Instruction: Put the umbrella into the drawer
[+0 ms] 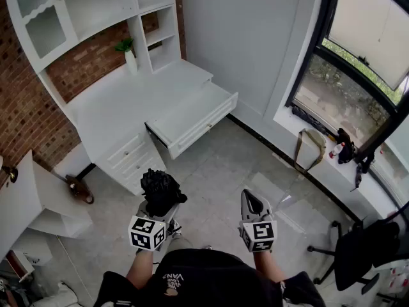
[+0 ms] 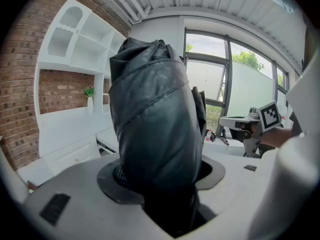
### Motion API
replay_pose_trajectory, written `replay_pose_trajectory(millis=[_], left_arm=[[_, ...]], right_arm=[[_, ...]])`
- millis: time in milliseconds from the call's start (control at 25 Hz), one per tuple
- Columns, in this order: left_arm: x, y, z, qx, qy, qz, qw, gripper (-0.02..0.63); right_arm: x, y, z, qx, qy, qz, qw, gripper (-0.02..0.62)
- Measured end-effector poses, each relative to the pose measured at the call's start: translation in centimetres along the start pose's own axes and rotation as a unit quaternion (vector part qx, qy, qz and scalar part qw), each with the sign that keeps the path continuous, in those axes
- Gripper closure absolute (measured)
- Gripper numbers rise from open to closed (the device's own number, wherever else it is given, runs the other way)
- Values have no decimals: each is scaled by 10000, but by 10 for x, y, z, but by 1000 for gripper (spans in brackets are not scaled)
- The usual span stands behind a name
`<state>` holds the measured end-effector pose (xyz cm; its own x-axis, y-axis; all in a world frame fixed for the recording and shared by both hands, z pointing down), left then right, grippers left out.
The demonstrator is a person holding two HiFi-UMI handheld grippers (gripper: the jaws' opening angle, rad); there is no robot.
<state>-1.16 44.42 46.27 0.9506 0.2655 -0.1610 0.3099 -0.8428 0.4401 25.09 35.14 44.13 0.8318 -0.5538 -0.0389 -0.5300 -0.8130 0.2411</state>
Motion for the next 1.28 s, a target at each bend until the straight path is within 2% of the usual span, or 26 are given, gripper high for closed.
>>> replay_pose_trajectory(millis=[360,600,880,1280], left_arm=[[-7,7,-2,-18,-35,36,10000,350],[-34,24,6,-9,-69,-54,10000,350],[-102,67,36,-84,30,-323,9994,350],[-221,139,96,-333,402,-923,9944,350]], right_arm=[[-3,10,1,147,222,263,9993,600],[-7,36,3,39,235,176,9996,600],[-12,101,26,98,254,-175,9995,600],[-28,215,62,95,512,-1036,9932,600]])
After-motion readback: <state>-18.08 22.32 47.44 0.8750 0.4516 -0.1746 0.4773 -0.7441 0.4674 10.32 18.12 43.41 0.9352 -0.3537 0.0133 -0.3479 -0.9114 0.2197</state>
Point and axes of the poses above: the fingertips, and each gripper's own axes: y forward along the fingers, x to its right, z out of its top, the point moved 5 cm from there along -y, backward along the fingers, and after that the axes turned 6 degrees about -z, right-handed, at the moved point
